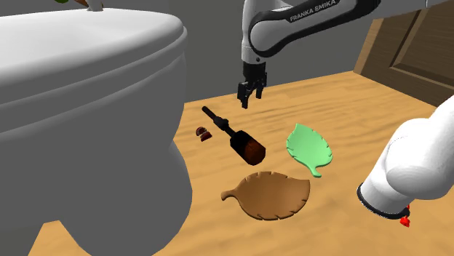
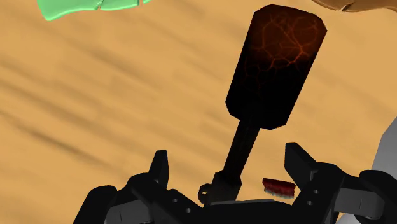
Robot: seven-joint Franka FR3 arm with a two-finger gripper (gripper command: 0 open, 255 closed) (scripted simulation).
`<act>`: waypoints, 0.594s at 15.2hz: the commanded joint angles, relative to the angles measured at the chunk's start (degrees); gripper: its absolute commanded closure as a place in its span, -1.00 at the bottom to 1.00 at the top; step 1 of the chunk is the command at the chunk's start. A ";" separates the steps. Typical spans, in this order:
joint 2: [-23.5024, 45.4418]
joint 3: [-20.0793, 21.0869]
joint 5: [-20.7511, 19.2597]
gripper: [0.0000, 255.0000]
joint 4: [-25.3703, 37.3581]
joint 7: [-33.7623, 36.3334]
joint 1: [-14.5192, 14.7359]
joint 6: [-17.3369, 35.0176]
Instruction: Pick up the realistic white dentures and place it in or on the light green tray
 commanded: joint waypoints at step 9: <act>22.11 2.25 0.24 -1.00 15.24 2.80 1.91 5.69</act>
